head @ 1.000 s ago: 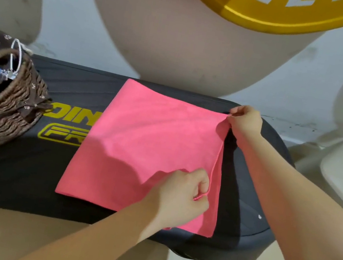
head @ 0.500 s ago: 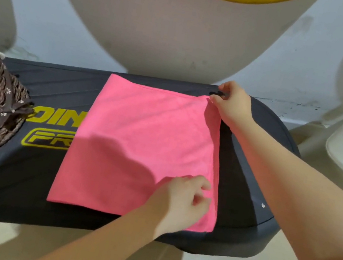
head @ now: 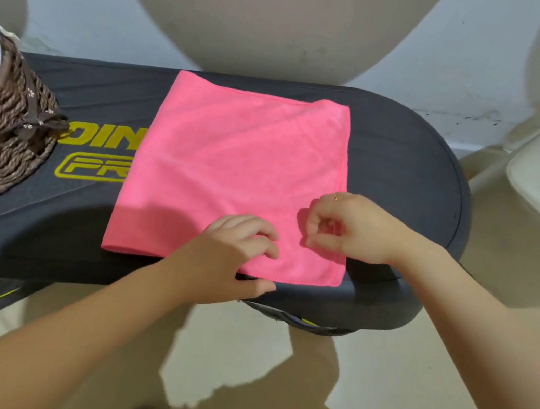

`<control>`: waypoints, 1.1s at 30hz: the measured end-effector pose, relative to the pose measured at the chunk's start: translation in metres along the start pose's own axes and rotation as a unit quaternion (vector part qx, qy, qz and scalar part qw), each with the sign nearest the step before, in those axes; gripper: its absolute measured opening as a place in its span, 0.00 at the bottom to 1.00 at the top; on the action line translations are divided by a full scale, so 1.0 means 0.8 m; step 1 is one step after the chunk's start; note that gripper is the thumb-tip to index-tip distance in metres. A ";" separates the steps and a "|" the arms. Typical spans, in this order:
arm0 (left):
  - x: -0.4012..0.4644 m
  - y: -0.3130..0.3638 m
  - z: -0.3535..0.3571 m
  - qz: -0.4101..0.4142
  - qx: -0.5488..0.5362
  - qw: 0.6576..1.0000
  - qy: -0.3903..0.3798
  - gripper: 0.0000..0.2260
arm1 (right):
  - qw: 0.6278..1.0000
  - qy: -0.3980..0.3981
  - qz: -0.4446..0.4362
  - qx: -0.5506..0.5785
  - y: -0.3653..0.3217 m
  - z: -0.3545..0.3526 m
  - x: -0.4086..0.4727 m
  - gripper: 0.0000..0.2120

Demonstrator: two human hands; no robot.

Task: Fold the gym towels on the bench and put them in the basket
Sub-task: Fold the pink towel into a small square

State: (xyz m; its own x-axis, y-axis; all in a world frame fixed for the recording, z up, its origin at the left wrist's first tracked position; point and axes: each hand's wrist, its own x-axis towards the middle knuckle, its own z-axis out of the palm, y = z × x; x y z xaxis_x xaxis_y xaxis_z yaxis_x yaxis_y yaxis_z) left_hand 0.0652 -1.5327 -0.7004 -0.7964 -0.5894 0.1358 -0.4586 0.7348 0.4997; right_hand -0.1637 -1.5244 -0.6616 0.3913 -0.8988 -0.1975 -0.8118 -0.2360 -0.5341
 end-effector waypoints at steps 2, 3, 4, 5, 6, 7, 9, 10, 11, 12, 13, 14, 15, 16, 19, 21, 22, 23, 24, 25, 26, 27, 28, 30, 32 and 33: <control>-0.005 0.003 0.009 0.014 0.005 1.000 0.006 0.11 | 1.000 -0.025 -0.014 0.006 -0.003 0.007 -0.023 0.08; -0.004 0.005 0.014 0.014 0.004 1.000 0.018 0.09 | 0.999 -0.031 -0.011 0.014 -0.003 0.009 -0.035 0.08; -0.002 0.008 0.019 0.011 0.002 0.999 0.032 0.06 | 0.999 -0.033 -0.002 0.023 -0.004 0.010 -0.047 0.09; 0.001 0.010 0.023 0.003 0.001 0.999 0.046 0.05 | 0.999 -0.029 0.010 0.022 -0.003 0.012 -0.058 0.10; 0.003 0.013 0.027 -0.005 -0.001 0.998 0.060 0.05 | 1.000 -0.012 0.022 0.007 -0.002 0.017 -0.067 0.11; 0.005 0.017 0.029 -0.011 -0.005 0.997 0.071 0.06 | 0.999 0.017 0.027 -0.012 -0.003 0.023 -0.073 0.10; 0.008 0.026 0.029 -0.016 -0.018 0.995 0.094 0.07 | 0.994 0.089 0.006 -0.060 -0.008 0.037 -0.080 0.07; 0.010 0.031 0.028 -0.020 -0.031 0.994 0.106 0.08 | 0.989 0.123 -0.011 -0.083 -0.010 0.042 -0.081 0.07; 0.012 0.036 0.026 -0.025 -0.049 0.992 0.118 0.08 | 0.983 0.152 -0.022 -0.100 -0.011 0.044 -0.082 0.09; 0.014 0.040 0.024 -0.027 -0.064 0.990 0.125 0.09 | 0.978 0.176 -0.024 -0.111 -0.012 0.041 -0.082 0.09; 0.016 0.043 0.022 -0.025 -0.068 0.989 0.125 0.09 | 0.971 0.206 -0.023 -0.121 -0.011 0.036 -0.083 0.08; 0.018 0.044 0.021 -0.018 -0.052 0.992 0.116 0.09 | 0.964 0.229 -0.022 -0.131 -0.011 0.029 -0.085 0.08; 0.018 0.041 0.022 -0.007 -0.015 0.995 0.103 0.08 | 0.959 0.244 -0.024 -0.141 -0.008 0.023 -0.088 0.09; 0.017 0.036 0.023 0.007 0.031 0.995 0.091 0.07 | 0.958 0.244 -0.029 -0.149 -0.007 0.018 -0.091 0.11; 0.003 0.016 0.024 0.006 0.124 0.988 0.092 0.12 | 0.960 0.208 -0.056 -0.179 -0.003 0.026 -0.097 0.13; -0.012 0.008 0.019 -0.027 0.160 0.980 0.117 0.14 | 0.960 0.179 -0.061 -0.206 -0.004 0.041 -0.098 0.08; -0.020 0.004 0.015 -0.049 0.168 0.976 0.130 0.14 | 0.960 0.167 -0.062 -0.214 -0.004 0.047 -0.098 0.04; -0.028 0.001 0.010 -0.075 0.170 0.972 0.142 0.15 | 0.962 0.158 -0.060 -0.216 -0.004 0.051 -0.097 0.02; -0.036 -0.004 0.004 -0.105 0.170 0.968 0.154 0.16 | 0.963 0.153 -0.055 -0.216 -0.005 0.053 -0.097 0.01; -0.044 -0.008 -0.003 -0.135 0.169 0.962 0.164 0.16 | 0.963 0.155 -0.050 -0.215 -0.005 0.054 -0.098 0.01; -0.053 -0.013 -0.010 -0.164 0.168 0.956 0.173 0.16 | 0.965 0.157 -0.040 -0.206 -0.006 0.054 -0.098 0.03; -0.063 -0.018 -0.016 -0.186 0.170 0.951 0.181 0.16 | 0.968 0.158 -0.028 -0.193 -0.005 0.055 -0.099 0.06; -0.072 -0.021 -0.022 -0.201 0.173 0.946 0.187 0.15 | 0.968 0.159 -0.020 -0.191 -0.007 0.057 -0.100 0.10; -0.090 -0.028 -0.031 -0.227 0.169 0.940 0.189 0.13 | 0.959 0.174 -0.022 -0.222 -0.011 0.061 -0.099 0.13; -0.104 -0.037 -0.041 -0.266 0.153 0.932 0.191 0.10 | 0.949 0.190 -0.024 -0.249 -0.013 0.066 -0.096 0.14; -0.111 -0.044 -0.046 -0.284 0.145 0.929 0.189 0.09 | 0.946 0.202 -0.024 -0.252 -0.011 0.069 -0.094 0.15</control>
State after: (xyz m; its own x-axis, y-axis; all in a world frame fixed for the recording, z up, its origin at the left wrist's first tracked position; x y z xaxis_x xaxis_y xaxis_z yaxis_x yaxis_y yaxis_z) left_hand 0.1665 -1.5190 -0.6984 -0.2241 -0.9450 0.2384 -0.8929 0.2971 0.3384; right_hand -0.1618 -1.4347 -0.6873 0.3176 -0.9264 0.2025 -0.9409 -0.3344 -0.0541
